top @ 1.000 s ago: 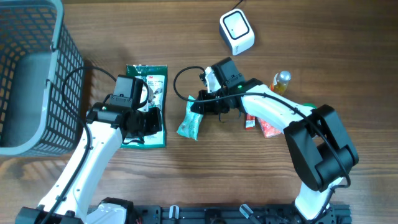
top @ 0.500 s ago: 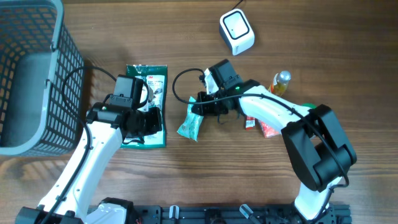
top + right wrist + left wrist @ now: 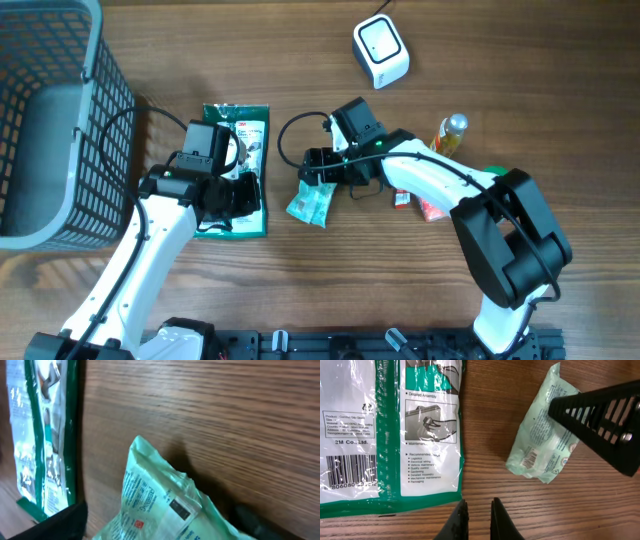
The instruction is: Scan the item barcode
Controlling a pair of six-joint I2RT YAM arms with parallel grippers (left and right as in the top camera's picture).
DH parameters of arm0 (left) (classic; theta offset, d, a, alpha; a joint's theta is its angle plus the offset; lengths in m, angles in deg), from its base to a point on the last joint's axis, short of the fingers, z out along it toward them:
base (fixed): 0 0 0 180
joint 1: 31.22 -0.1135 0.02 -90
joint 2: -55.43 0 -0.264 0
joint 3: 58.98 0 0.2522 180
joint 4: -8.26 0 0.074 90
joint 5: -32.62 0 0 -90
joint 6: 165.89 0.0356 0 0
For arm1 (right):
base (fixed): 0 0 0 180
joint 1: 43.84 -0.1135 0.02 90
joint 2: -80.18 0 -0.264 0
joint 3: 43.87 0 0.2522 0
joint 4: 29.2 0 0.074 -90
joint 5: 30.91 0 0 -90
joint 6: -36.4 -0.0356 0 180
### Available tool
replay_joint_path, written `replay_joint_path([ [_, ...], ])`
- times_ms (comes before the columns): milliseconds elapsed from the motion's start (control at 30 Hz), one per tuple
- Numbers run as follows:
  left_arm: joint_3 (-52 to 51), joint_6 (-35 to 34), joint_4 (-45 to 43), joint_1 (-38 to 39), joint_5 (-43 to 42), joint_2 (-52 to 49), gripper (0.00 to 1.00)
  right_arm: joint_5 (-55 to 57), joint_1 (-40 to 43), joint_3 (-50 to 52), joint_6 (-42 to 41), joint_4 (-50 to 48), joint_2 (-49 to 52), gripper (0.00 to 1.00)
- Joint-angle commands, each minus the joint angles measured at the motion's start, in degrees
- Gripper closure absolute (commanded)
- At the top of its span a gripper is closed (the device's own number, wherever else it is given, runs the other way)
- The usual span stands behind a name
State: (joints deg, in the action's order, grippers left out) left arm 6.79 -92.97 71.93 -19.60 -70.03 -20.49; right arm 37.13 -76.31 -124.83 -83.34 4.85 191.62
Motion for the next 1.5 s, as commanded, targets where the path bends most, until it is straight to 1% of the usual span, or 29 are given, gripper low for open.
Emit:
replay_joint_path([
  [0,-0.5,0.1,-0.2,-0.2,0.8,-0.4,0.92,1.1,2.0,-4.2,-1.9,1.7,-1.1,0.03],
  [133,-0.5,0.0,-0.4,-0.2,0.7,-0.4,0.91,1.2,2.5,-8.5,-0.2,6.1,-4.4,0.01],
  [167,-0.5,-0.1,-0.7,-0.2,0.7,-0.4,0.89,1.1,2.5,-9.1,0.1,7.1,-5.3,0.01],
  [300,-0.5,-0.4,-1.7,-0.2,0.5,-0.4,0.88,1.1,2.4,-9.1,0.2,10.4,-6.3,0.0],
  [367,-0.5,-1.5,-2.4,-0.1,0.5,-0.4,0.88,1.1,2.4,-9.0,0.2,12.6,-5.9,0.01],
  [400,-0.5,-1.6,-3.0,-0.1,0.3,-0.4,0.9,0.8,2.3,-8.8,0.2,13.4,-5.9,0.04],
  [467,-0.5,-1.6,-4.3,-0.1,0.1,-0.4,0.92,-0.2,1.7,-8.2,0.2,13.4,-5.7,0.21],
  [500,-0.5,-1.6,-4.8,-0.1,0.0,-0.4,0.94,-0.2,1.4,-8.1,0.2,13.4,-5.6,0.26],
  [533,-0.5,-1.6,-5.5,-0.1,-0.6,-0.6,0.96,-0.2,1.1,-8.1,0.2,13.4,-5.5,0.36],
  [633,-0.5,-1.6,-6.9,-0.1,-3.0,-1.7,0.96,-0.2,0.3,-8.1,0.2,13.0,-5.5,0.66],
  [700,-0.5,-1.7,-7.5,-0.1,-4.3,-2.7,0.96,-0.2,-0.2,-8.1,0.2,12.8,-5.5,0.83],
  [767,-0.5,-1.6,-8.0,-0.1,-4.8,-4.0,0.96,-0.2,-0.4,-8.1,0.2,12.5,-5.5,0.96],
  [1067,-0.5,-1.6,-10.4,2.9,-4.9,-8.2,0.96,-0.2,-1.2,-8.1,0.2,12.1,-5.2,0.96],
  [1300,-0.5,-1.9,-12.0,4.4,-4.9,-8.5,0.96,0.1,-2.2,-8.1,0.2,11.3,-3.7,0.96],
  [1467,-0.5,-3.4,-12.5,4.4,-4.9,-8.6,0.96,0.1,-2.2,-8.1,0.2,11.0,-2.7,0.96],
])
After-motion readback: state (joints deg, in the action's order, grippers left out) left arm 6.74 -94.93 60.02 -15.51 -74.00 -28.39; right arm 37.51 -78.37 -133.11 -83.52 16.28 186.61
